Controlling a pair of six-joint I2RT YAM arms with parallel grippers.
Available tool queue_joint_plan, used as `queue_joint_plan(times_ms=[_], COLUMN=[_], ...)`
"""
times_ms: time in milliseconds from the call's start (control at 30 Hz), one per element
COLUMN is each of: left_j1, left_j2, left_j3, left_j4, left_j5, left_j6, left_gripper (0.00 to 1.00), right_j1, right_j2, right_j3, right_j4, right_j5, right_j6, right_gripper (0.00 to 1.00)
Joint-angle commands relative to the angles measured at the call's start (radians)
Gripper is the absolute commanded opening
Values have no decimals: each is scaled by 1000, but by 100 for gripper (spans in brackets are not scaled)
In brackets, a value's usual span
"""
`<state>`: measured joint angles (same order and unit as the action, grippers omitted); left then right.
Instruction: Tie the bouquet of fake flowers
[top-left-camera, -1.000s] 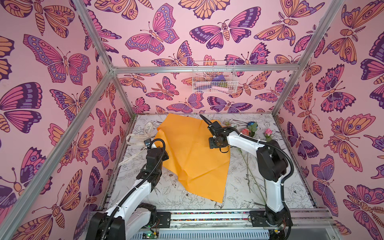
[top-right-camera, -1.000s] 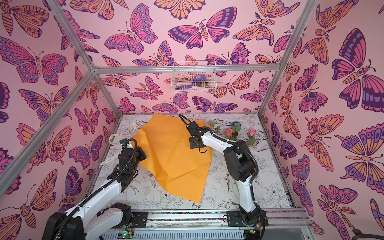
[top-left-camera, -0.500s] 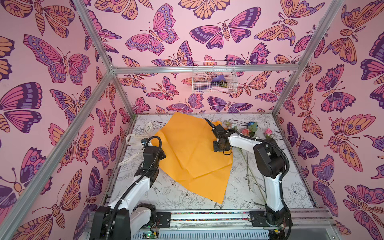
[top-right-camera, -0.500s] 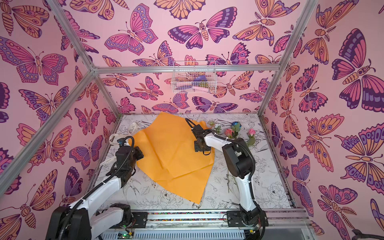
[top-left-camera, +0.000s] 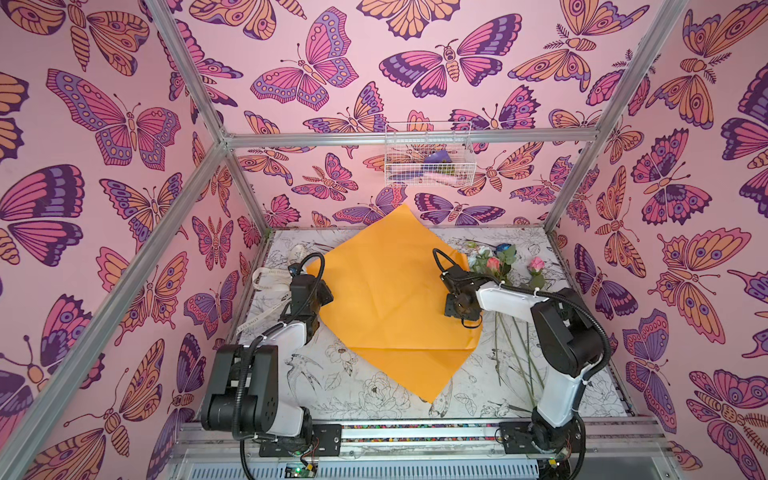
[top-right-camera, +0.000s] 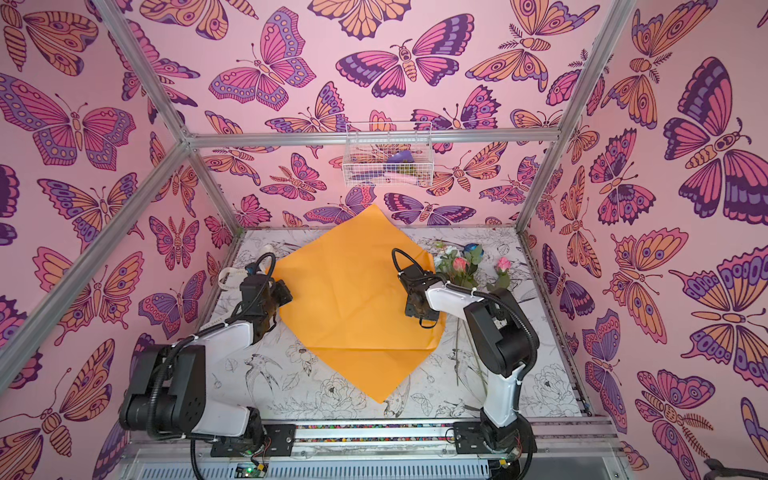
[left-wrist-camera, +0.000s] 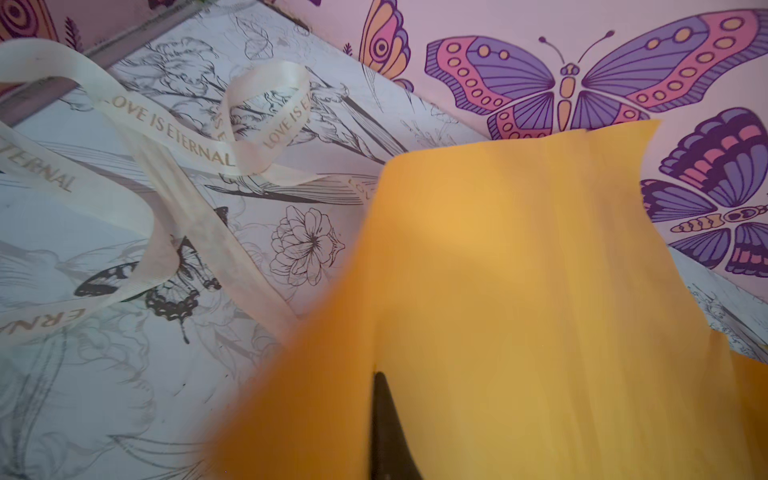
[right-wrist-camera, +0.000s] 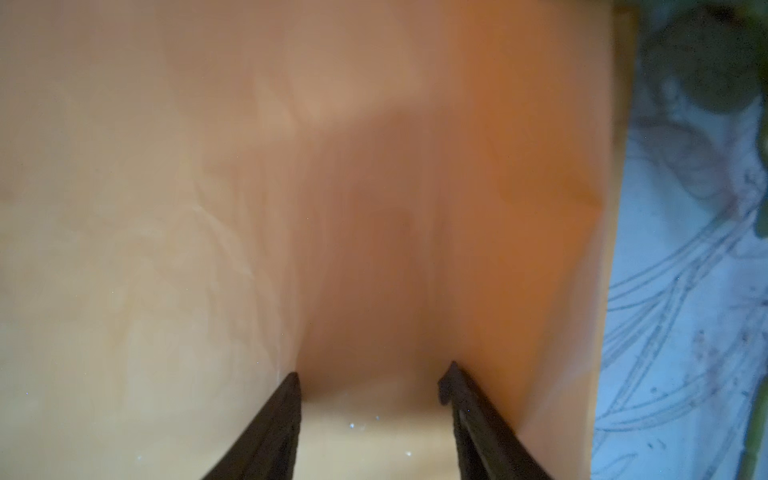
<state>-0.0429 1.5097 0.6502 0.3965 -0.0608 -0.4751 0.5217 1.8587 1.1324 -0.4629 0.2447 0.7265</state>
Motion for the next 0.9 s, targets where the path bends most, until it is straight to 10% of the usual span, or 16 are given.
queue_joint_plan(times_ms=[0,500,867], left_j1=[9,14,45], left_j2=[78,305,163], left_j3=[68,227,225], left_j4=[55,98,-33], left_j5=[57,124,154], left_j6=[-2,-64,-82], left_gripper=[0,1,49], right_j1=[-7,16,35], right_j2=[-34,-210,-368], right_j3=[-56,-216,-142], right_j4=[-53,13,-87], right_j5=[33,-38,-8], right_j6=[72,162,52], right_gripper=[57,58,63])
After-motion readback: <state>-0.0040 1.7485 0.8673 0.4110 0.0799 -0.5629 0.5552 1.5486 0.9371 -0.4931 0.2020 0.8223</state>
